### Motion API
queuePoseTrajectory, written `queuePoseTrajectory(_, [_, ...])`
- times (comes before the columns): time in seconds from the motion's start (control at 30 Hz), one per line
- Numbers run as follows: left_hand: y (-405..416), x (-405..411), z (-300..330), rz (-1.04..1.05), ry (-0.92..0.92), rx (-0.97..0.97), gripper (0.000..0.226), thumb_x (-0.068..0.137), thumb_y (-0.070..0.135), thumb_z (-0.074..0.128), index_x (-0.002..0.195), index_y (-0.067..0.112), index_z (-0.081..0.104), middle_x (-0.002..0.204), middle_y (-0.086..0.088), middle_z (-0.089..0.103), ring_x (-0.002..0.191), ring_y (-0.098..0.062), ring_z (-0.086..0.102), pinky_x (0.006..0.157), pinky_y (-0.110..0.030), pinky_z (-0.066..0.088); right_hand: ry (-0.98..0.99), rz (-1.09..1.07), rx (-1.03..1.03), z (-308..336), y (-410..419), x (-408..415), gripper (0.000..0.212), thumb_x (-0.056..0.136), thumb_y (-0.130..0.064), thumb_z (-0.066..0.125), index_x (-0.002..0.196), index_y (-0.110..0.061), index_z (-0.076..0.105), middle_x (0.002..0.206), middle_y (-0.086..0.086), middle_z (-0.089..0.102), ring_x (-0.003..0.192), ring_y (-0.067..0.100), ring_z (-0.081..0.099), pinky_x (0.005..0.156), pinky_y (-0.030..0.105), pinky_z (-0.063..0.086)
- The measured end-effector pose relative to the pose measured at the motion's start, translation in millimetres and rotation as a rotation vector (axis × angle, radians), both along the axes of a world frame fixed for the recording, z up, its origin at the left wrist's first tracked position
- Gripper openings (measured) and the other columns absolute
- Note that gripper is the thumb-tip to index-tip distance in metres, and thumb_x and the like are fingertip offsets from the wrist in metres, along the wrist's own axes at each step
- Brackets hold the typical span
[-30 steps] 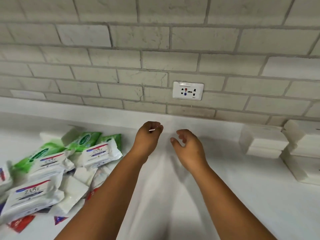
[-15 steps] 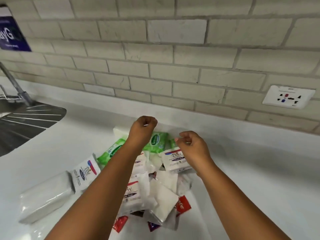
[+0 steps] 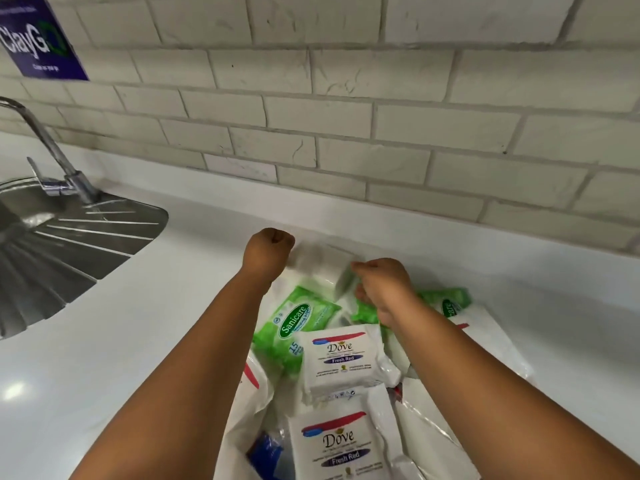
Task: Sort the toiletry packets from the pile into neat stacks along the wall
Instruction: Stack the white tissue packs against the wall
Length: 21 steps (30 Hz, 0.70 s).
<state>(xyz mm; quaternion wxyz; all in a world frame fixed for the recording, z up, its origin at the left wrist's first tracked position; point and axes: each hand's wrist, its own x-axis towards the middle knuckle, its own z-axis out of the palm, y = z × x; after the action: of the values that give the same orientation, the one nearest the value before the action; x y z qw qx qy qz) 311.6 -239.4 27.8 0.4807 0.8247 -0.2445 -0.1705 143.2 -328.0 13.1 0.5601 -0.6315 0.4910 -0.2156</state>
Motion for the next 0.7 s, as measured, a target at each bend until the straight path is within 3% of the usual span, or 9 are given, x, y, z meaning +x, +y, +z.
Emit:
queuePoseTrajectory(0.1, [-5.1,14.3,-16.9,-0.007,-0.004,0.058,0.033,0.091,0.029,0.059,0.117,0.009,0.063,0.114,-0.004,0.063,0.088,-0.018,0.057,0.073,-0.024,0.044,0.077,0.063,0.021,-8.7,-2.5,14.7,0.036,0.087,-0.026,0.061,0.061,-0.002,0.070,0.037,-0.001,0.050,0.039,0.015,0.048,0.055,0.033,0.050])
queuePoseTrajectory(0.2, [-9.2,21.6,-27.3,-0.011,0.028,0.114,0.045,0.091,0.035,0.060,0.125,0.005,0.059,0.121,-0.008,0.062,0.105,-0.024,0.060,0.088,-0.029,0.044,0.127,0.107,-0.002,-13.6,-3.3,26.7,0.043,0.087,-0.027,0.061,0.052,-0.003,0.068,0.040,0.001,0.057,0.036,0.015,0.045,0.056,0.026,0.043])
queuePoseTrajectory(0.3, [-12.2,23.9,-35.2,-0.046,0.066,0.156,0.035,0.090,0.034,0.061,0.106,0.004,0.067,0.103,-0.011,0.068,0.093,-0.028,0.062,0.080,-0.030,0.046,0.151,0.093,-0.038,-19.9,-4.0,35.7,0.041,0.084,-0.025,0.063,0.047,-0.007,0.063,0.053,0.008,0.066,0.046,0.021,0.056,0.062,0.030,0.049])
queuePoseTrajectory(0.4, [-12.2,20.9,-40.1,-0.060,0.072,0.125,0.018,0.091,0.027,0.062,0.086,0.010,0.066,0.091,-0.013,0.069,0.081,-0.027,0.061,0.076,-0.033,0.048,0.145,0.087,-0.082,-23.7,-2.4,35.8,0.032,0.084,-0.024,0.064,0.058,-0.006,0.067,0.069,0.013,0.072,0.062,0.026,0.067,0.060,0.025,0.047])
queuePoseTrajectory(0.53, [-8.0,16.4,-41.2,-0.043,0.079,0.074,0.016,0.090,0.025,0.064,0.096,0.010,0.066,0.092,-0.009,0.068,0.080,-0.023,0.059,0.072,-0.028,0.046,0.117,0.063,-0.102,-24.6,2.0,33.9,0.028,0.083,-0.023,0.065,0.079,0.005,0.070,0.075,0.018,0.072,0.068,0.030,0.069,0.057,0.025,0.045])
queuePoseTrajectory(0.63, [-4.9,11.5,-36.2,-0.013,0.083,0.002,0.020,0.088,0.024,0.067,0.102,0.010,0.065,0.088,-0.002,0.066,0.070,-0.015,0.056,0.061,-0.022,0.044,0.112,0.050,-0.168,-22.2,4.5,31.1,0.031,0.082,-0.021,0.063,0.069,0.007,0.062,0.064,0.019,0.061,0.056,0.028,0.057,0.056,0.028,0.038])
queuePoseTrajectory(0.7, [-2.8,5.1,-29.1,-0.011,0.072,-0.047,0.017,0.088,0.024,0.067,0.101,0.013,0.065,0.086,0.001,0.064,0.070,-0.012,0.056,0.057,-0.019,0.042,0.108,0.042,-0.240,-16.8,5.5,26.0,0.028,0.082,-0.021,0.061,0.061,-0.003,0.055,0.060,0.015,0.052,0.054,0.022,0.047,0.054,0.028,0.033])
